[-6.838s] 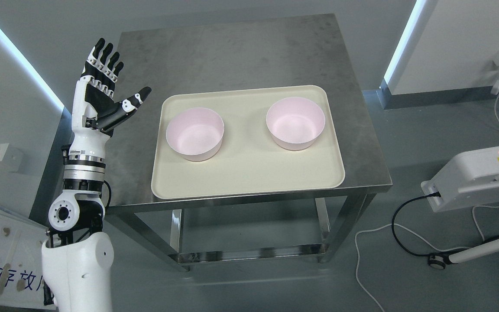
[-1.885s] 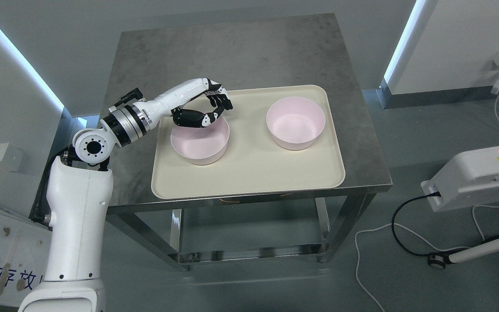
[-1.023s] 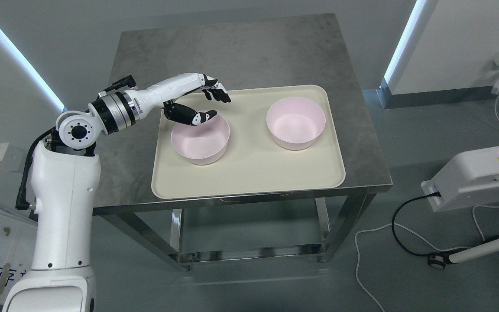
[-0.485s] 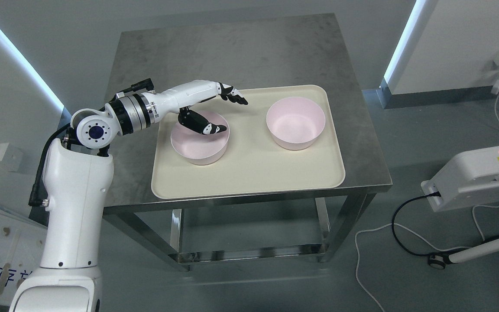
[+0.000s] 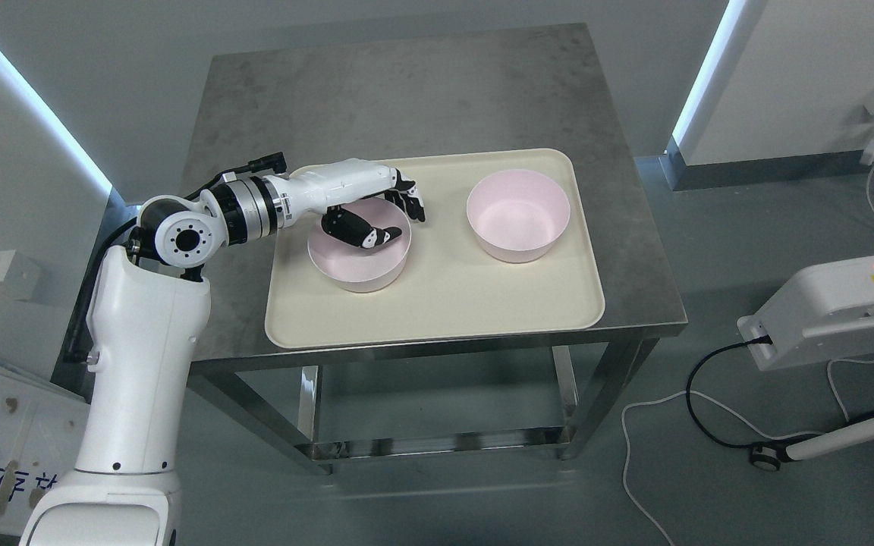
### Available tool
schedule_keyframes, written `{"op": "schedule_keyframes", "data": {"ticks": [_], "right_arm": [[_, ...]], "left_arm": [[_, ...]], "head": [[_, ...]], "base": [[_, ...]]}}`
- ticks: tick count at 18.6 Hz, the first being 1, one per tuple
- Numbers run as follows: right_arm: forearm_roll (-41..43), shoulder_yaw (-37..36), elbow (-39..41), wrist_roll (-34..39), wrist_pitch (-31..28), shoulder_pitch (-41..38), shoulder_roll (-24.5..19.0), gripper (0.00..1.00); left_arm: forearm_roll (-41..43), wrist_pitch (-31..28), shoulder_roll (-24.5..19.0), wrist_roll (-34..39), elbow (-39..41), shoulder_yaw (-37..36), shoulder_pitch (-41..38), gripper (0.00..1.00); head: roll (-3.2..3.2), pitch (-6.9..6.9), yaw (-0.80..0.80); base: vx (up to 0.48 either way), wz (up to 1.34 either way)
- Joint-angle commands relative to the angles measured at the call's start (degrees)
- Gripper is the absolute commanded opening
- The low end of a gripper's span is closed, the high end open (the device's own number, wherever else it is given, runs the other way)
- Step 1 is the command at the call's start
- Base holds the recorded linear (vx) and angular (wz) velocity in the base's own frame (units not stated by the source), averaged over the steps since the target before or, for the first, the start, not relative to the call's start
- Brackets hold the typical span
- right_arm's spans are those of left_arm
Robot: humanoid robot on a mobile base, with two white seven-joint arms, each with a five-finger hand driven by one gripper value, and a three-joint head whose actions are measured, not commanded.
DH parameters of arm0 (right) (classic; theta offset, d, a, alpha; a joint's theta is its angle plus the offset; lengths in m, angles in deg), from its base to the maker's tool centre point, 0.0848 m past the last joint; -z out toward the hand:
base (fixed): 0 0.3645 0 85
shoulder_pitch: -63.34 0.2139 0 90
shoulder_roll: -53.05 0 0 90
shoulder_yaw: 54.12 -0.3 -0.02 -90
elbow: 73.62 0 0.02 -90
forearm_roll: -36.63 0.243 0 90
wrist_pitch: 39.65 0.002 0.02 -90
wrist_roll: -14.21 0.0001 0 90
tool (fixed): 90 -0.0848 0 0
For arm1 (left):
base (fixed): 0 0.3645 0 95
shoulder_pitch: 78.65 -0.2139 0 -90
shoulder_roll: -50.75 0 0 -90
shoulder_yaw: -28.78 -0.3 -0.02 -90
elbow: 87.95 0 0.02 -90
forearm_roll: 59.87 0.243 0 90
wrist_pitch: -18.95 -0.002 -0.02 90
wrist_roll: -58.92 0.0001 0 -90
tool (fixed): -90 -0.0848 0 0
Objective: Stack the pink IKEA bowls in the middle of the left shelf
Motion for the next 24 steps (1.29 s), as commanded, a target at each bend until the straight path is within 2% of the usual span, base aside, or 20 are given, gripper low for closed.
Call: {"op": "schedule_keyframes", "data": {"ticks": [1,7,14,16,19,22,24], "right_arm": [[0.09,-0.26,1.00,-0.03,-0.03,0.00,1.00,1.00],[0.09,-0.26,1.00,-0.03,-0.03,0.00,1.00,1.00],[0.09,-0.26,1.00,-0.03,-0.03,0.00,1.00,1.00],[0.09,-0.26,1.00,-0.03,-0.03,0.00,1.00,1.00],[0.09,-0.26,1.00,-0.03,-0.03,0.00,1.00,1.00],[0.09,-0.26,1.00,-0.03,-0.03,0.00,1.00,1.00],[0.09,-0.26,1.00,-0.03,-0.03,0.00,1.00,1.00]], "left_arm": [[0.93,2.59,0.13,0.09,-0.83,0.94,-0.06,0.00],[0.22,2.68,1.00,0.00,-0.74,5.42,2.48,0.00],[-0.30,2.86,1.18,-0.09,-0.57,6.74,3.71,0.00],[-3.10,1.72,3.89,-0.09,-0.57,9.19,4.41,0.00],[-6.27,-3.28,8.99,-0.18,0.83,12.01,6.79,0.00],[-6.81,-4.26,11.17,-0.09,2.94,10.62,9.16,0.00],[-6.63,-4.26,11.17,0.52,2.86,3.45,10.74,0.01]], "head": [[0.00,0.00,0.00],[0.00,0.00,0.00],[0.00,0.00,0.00],[0.00,0.00,0.00],[0.00,0.00,0.00],[0.00,0.00,0.00],[0.00,0.00,0.00]], "base": [[0.000,0.00],[0.000,0.00],[0.000,0.00],[0.000,0.00],[0.000,0.00],[0.000,0.00],[0.000,0.00]]}}
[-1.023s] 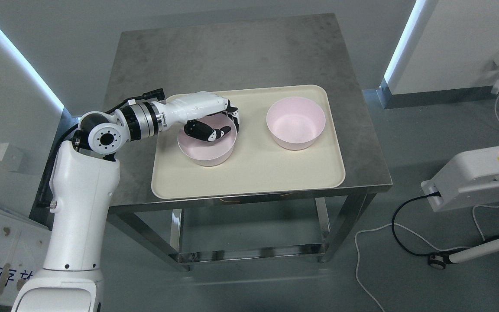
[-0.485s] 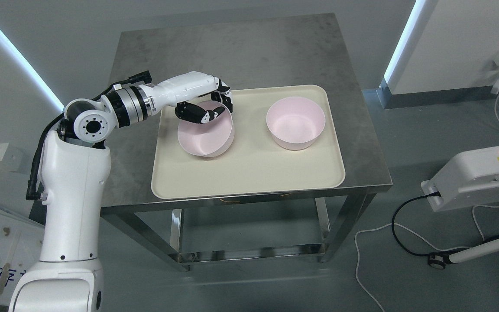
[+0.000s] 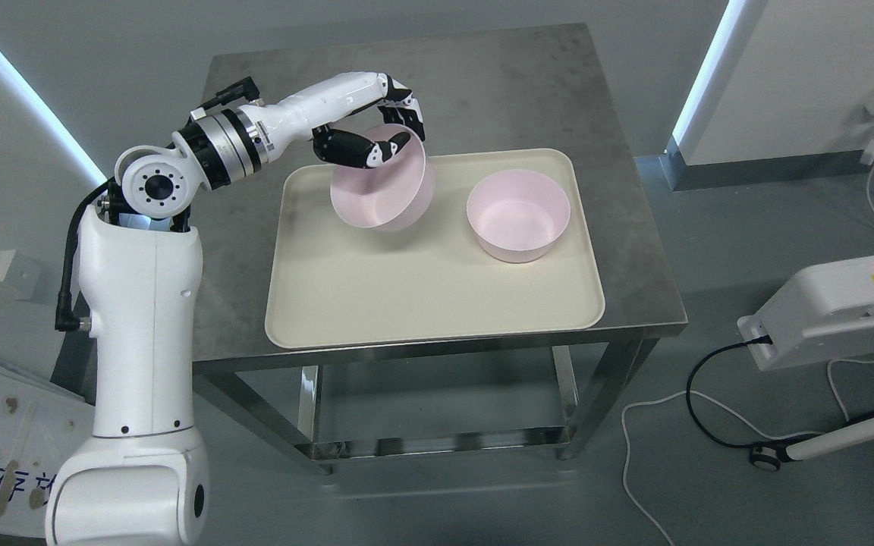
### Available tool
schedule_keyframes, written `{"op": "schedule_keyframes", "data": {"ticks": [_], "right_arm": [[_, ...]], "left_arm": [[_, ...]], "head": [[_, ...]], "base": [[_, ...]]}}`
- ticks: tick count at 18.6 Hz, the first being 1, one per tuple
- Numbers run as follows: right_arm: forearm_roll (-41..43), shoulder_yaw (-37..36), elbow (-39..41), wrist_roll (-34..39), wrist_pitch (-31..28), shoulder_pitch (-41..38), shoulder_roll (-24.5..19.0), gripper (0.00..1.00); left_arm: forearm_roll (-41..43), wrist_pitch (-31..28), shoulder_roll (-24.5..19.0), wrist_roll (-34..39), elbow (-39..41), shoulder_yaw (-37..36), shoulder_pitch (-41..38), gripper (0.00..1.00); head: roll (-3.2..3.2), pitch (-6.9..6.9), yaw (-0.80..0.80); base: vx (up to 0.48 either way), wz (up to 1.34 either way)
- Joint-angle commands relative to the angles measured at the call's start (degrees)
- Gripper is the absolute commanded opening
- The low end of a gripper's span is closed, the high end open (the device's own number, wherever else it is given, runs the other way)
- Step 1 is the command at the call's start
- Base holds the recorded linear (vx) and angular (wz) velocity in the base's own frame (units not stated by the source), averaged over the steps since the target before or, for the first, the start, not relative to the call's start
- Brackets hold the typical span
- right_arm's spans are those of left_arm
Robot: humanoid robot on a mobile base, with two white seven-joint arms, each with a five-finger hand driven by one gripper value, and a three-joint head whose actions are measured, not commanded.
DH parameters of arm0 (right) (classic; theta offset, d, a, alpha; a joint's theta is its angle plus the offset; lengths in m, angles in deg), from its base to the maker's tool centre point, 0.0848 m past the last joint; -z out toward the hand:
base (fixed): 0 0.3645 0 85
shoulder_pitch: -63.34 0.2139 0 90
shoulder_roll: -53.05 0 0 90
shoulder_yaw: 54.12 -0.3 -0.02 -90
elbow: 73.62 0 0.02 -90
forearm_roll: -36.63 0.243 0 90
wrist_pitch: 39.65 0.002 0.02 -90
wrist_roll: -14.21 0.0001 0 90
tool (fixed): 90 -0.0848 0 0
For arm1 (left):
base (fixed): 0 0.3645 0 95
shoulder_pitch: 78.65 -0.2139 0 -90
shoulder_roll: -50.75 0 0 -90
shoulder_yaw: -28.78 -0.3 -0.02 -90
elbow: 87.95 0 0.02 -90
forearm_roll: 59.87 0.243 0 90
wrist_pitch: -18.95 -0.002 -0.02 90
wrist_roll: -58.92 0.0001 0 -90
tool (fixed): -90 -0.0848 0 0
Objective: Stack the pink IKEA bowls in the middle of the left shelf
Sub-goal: 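Lift the pink bowl with the left hand over the other pink bowl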
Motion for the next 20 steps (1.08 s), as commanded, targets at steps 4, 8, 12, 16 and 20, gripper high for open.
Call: {"op": "schedule_keyframes", "data": {"ticks": [4,8,12,16,20], "right_arm": [[0.09,-0.26,1.00,-0.03,-0.02,0.00,1.00,1.00],[0.09,-0.26,1.00,-0.03,-0.02,0.00,1.00,1.00],[0.09,-0.26,1.00,-0.03,-0.02,0.00,1.00,1.00],[0.09,-0.26,1.00,-0.03,-0.02,0.00,1.00,1.00],[0.09,-0.26,1.00,-0.03,-0.02,0.00,1.00,1.00]], "left_arm": [[-0.25,-0.10,4.99,3.38,2.07,-22.23,4.43,0.01],[3.79,-0.01,4.99,6.62,1.01,-32.81,4.86,0.01],[4.41,-0.18,4.99,9.35,-2.32,-34.67,8.81,0.01],[6.43,-0.10,4.99,9.62,-6.02,-33.71,11.02,0.01],[7.49,-0.01,4.99,9.71,-8.12,-32.57,11.19,0.02]], "head": [[0.00,0.00,0.00],[0.00,0.00,0.00],[0.00,0.00,0.00],[0.00,0.00,0.00],[0.00,0.00,0.00]], "base": [[0.000,0.00],[0.000,0.00],[0.000,0.00],[0.000,0.00],[0.000,0.00]]}}
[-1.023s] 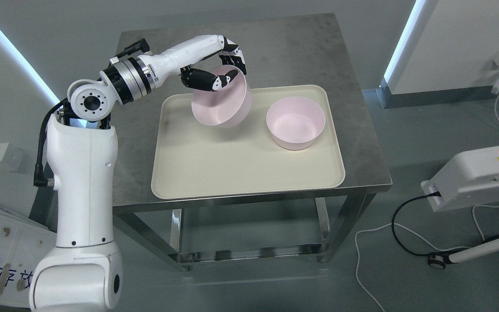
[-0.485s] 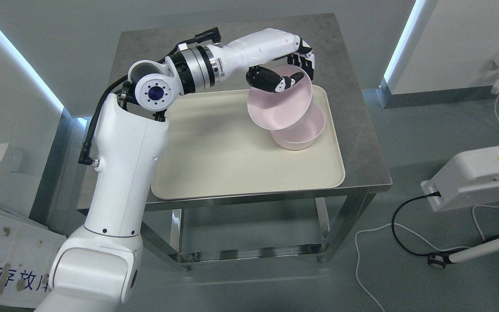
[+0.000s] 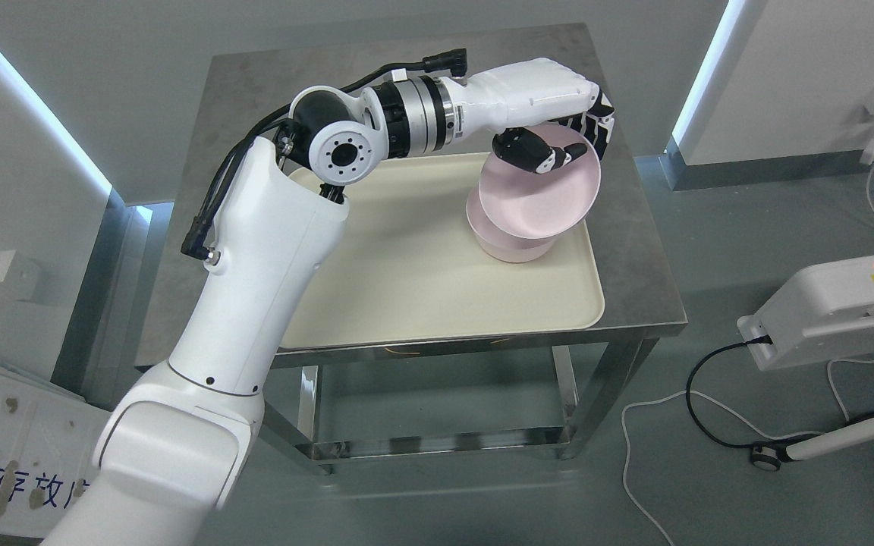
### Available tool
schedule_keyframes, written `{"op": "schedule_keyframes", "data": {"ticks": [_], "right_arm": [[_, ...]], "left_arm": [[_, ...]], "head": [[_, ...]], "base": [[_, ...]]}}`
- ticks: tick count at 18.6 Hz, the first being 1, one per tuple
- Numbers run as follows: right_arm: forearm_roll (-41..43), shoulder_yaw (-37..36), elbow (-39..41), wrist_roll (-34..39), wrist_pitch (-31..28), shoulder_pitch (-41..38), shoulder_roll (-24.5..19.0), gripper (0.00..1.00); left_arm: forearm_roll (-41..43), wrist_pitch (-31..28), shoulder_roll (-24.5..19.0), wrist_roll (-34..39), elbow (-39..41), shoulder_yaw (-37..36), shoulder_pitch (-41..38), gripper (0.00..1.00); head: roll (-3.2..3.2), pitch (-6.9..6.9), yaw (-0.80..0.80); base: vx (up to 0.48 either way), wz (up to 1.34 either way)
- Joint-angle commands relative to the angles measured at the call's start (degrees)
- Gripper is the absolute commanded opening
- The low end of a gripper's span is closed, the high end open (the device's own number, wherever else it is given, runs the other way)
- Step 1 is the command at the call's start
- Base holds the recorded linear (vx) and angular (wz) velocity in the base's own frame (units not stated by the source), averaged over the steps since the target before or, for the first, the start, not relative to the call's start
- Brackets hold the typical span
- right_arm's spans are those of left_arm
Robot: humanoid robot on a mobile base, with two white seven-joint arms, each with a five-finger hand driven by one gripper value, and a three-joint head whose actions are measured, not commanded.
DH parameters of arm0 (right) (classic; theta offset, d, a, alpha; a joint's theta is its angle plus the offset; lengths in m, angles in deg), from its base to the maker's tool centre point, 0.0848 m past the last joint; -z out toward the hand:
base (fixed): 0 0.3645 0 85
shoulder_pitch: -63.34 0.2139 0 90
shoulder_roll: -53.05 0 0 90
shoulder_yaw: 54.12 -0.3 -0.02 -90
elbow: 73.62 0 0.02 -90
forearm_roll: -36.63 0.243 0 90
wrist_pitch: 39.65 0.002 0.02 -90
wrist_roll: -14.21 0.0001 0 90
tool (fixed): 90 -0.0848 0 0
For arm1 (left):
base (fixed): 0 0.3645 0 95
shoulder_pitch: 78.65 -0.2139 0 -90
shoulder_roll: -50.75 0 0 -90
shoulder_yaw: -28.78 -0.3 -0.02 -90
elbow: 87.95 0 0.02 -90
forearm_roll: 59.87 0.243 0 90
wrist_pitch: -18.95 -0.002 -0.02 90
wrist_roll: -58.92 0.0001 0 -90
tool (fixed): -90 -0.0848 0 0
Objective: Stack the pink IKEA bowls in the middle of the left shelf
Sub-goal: 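Lift the pink bowl with the left hand over the other pink bowl, then lower the pink bowl into the other bowl and release it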
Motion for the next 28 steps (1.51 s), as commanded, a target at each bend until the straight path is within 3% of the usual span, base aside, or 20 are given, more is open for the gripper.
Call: {"op": "schedule_keyframes", "data": {"ticks": [1,10,12,15,19,20,24,28], "right_arm": [[0.09,-0.26,1.00,-0.03,-0.03,0.00,1.00,1.00],[0.09,-0.26,1.00,-0.03,-0.03,0.00,1.00,1.00],[0.09,-0.26,1.00,-0.03,-0.03,0.00,1.00,1.00],[0.09,-0.26,1.00,-0.03,-0.03,0.00,1.00,1.00],[0.09,-0.26,1.00,-0.03,-0.03,0.00,1.00,1.00],[0.09,-0.26,1.00,-0.03,-0.03,0.00,1.00,1.00],[0.09,-0.26,1.00,-0.03,-0.03,0.00,1.00,1.00],[0.09,-0.26,1.00,-0.03,-0.03,0.00,1.00,1.00]], "left_arm": [[2.30,0.12,-0.16,0.13,-6.09,-4.88,1.62,0.02],[3.62,0.21,-0.16,0.57,-8.03,-0.48,1.71,0.03],[3.98,0.21,-0.16,0.65,-8.03,0.22,1.71,0.07],[4.06,0.21,-0.16,0.66,-8.03,1.45,1.45,0.38],[2.66,1.26,-0.16,0.65,-5.93,9.06,-1.36,0.61],[0.22,2.31,-0.16,0.66,-4.44,12.84,-2.76,0.63],[-28.67,2.41,-0.16,2.76,-0.39,21.04,-10.40,0.65],[-31.27,2.67,-0.16,1.10,7.69,19.66,-19.63,0.78]], "head": [[0.00,0.00,0.00],[0.00,0.00,0.00],[0.00,0.00,0.00],[0.00,0.00,0.00],[0.00,0.00,0.00],[0.00,0.00,0.00],[0.00,0.00,0.00],[0.00,0.00,0.00]], "base": [[0.000,0.00],[0.000,0.00],[0.000,0.00],[0.000,0.00],[0.000,0.00],[0.000,0.00],[0.000,0.00],[0.000,0.00]]}}
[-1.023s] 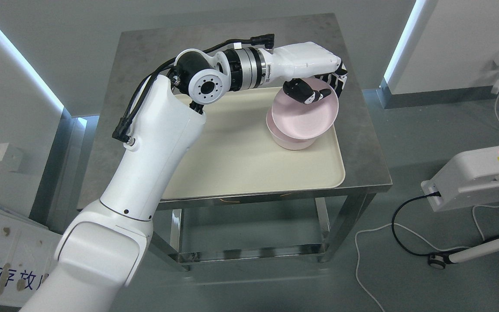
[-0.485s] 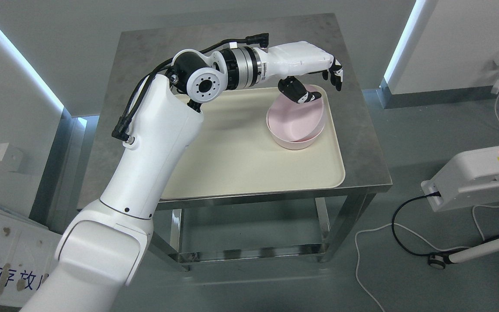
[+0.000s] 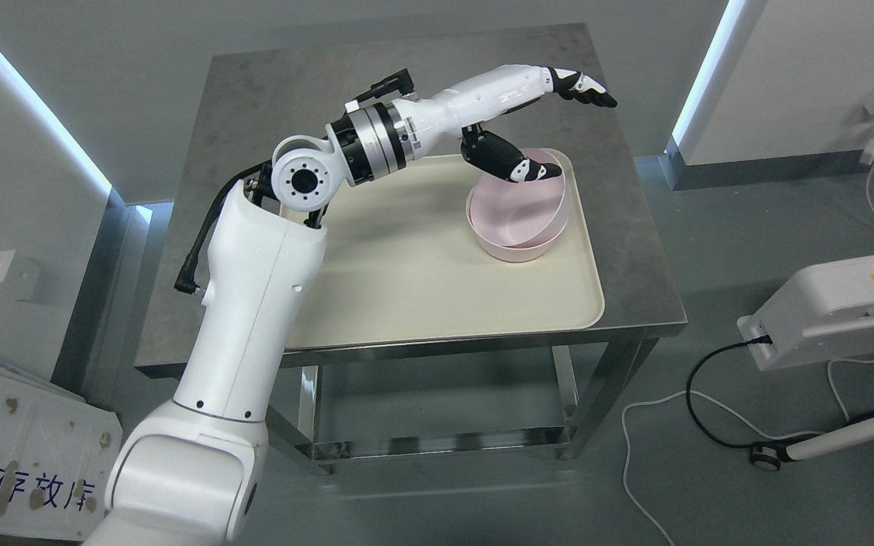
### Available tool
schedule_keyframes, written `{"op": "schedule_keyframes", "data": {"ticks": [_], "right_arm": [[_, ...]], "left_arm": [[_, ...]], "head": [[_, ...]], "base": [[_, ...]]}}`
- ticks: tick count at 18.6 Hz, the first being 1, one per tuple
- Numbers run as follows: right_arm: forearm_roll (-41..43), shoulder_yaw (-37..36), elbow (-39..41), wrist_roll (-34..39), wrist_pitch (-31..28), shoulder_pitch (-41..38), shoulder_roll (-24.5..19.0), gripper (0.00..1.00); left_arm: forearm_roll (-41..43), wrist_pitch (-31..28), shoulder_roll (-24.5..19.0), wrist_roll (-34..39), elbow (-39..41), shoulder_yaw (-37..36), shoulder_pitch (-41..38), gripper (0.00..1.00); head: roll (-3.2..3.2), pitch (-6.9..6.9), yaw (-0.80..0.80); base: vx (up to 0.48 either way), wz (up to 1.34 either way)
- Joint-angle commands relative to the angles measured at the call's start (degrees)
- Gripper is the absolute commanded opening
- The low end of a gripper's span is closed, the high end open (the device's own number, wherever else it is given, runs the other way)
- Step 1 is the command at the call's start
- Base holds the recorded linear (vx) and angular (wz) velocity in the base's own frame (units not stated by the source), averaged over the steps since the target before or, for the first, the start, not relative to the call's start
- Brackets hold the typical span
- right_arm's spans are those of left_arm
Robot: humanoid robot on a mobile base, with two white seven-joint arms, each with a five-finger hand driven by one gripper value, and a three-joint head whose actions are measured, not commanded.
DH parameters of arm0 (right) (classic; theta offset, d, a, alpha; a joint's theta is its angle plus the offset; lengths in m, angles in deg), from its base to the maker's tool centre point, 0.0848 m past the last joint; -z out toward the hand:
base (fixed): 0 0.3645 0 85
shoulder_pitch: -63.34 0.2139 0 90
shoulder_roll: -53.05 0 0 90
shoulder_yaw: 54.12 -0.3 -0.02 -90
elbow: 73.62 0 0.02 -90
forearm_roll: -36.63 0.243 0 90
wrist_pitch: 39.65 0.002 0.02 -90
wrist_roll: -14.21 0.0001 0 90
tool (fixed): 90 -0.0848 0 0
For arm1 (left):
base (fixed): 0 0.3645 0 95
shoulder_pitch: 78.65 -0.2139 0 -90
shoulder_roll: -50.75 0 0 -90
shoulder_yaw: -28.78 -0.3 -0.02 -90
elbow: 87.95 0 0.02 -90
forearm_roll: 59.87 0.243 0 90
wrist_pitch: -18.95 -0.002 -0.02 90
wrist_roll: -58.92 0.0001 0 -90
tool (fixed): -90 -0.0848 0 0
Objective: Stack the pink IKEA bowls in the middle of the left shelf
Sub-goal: 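Lower the pink bowl into the other bowl and release it, then move the left hand to the stacked bowls and grip their rim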
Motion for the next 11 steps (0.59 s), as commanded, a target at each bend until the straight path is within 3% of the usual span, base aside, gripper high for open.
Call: {"op": "schedule_keyframes", "data": {"ticks": [1,6,11], "right_arm": [[0.09,-0.26,1.00,-0.03,-0.02,0.00,1.00,1.00],[0.09,-0.26,1.00,-0.03,-0.02,0.00,1.00,1.00],[0.09,-0.26,1.00,-0.03,-0.02,0.00,1.00,1.00]], "left_arm": [[-10.58,0.18,-0.94,-2.40,11.36,6.60,-11.69,0.78],[5.47,0.62,-2.05,-3.82,12.07,3.51,-12.50,0.82],[14.64,0.62,-2.05,-6.20,12.34,3.24,-11.97,0.82]], "head": [[0.00,0.00,0.00],[0.00,0.00,0.00],[0.00,0.00,0.00]], "base": [[0.000,0.00],[0.000,0.00],[0.000,0.00]]}}
